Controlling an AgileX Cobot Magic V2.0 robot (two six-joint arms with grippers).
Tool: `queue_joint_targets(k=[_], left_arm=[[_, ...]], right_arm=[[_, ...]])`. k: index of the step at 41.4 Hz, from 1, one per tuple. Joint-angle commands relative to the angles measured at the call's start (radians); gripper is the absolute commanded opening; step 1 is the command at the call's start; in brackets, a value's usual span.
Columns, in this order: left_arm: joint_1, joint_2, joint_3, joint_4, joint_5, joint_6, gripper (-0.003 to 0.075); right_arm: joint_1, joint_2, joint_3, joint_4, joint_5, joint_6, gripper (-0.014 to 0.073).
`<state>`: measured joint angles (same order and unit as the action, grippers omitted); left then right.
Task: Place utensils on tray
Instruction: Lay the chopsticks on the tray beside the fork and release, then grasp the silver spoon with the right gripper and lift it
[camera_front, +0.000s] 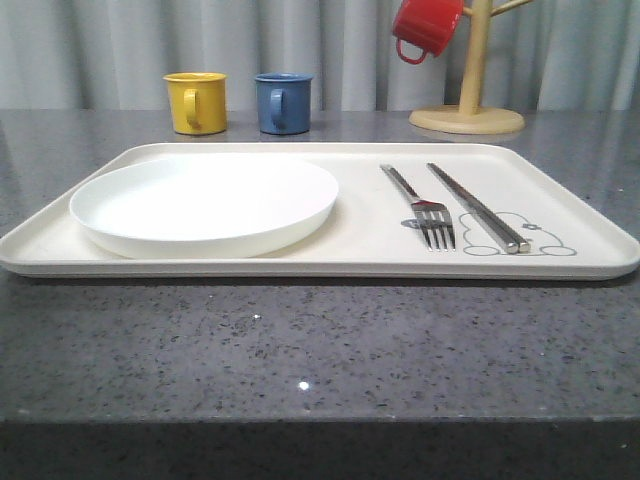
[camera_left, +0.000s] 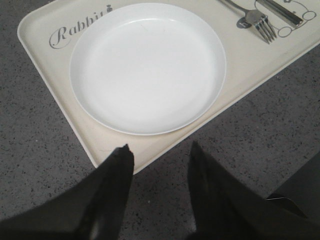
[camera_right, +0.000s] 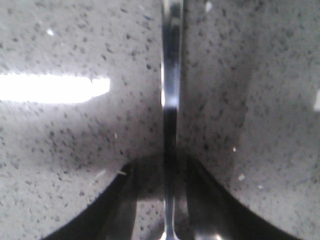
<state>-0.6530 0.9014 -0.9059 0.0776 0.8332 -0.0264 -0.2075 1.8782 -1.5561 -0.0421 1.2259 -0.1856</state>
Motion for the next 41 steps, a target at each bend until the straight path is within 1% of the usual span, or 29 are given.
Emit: queue_joint_targets(k=[1,5,8,14,17,20,24,31,33,37,41], left_arm=[[-0.006,-0.008,-0.026,0.006,-0.068,-0.009,0.0284],[-0.006,-0.008,-0.026,0.006,-0.068,-0.009,0.0284],[-0.006,-0.008,-0.026,0.006,-0.068,-0.009,0.0284],[-0.006,-0.008,-0.026,0.006,-0.068,-0.009,0.0284],[-0.006,-0.008,-0.026,0.006,-0.068,-0.009,0.0284],[-0.006,-0.008,-0.026,0.006,-0.068,-0.009,0.0284],[-0.006,-0.008,-0.026,0.006,-0.068,-0.009,0.0284],[-0.006,-0.008,-0.026,0.006,-0.068,-0.009,0.0284],[-0.006,-0.008,-0.026,0.006,-0.068,-0.009,0.0284],[-0.006,-0.008,-0.026,0.006,-0.068,-0.009,0.0284],[-0.006,-0.008,-0.026,0.006,-0.068,-0.009,0.0284]], right_arm=[[-0.006,-0.044,-0.029,-0.016,0.059,-0.013,0.0195],[-0.006,-0.044,-0.029,-0.016,0.06,-0.012,0.0064],[-0.006,-0.044,-0.029,-0.016,0.06,-0.012,0.0013],[-0.005,-0.05,-0.03,0.005,0.069,-0.01,0.0013],[0.0,-0.065,-0.034,0.048,0.082,-0.01,0.0013],[0.015,-0.085,-0.049,0.119,0.111,-0.01,0.0013],[0.06,-0.128,-0.05,0.245,0.11,-0.01,0.0013],[0.187,-0.163,-0.05,0.353,0.11,-0.004,0.0013],[0.218,-0.162,-0.05,0.364,0.11,0.022,0.0013],[0.281,-0.148,-0.049,0.364,0.11,0.114,0.0013],[0.324,-0.13,-0.049,0.364,0.105,0.186,0.0014]])
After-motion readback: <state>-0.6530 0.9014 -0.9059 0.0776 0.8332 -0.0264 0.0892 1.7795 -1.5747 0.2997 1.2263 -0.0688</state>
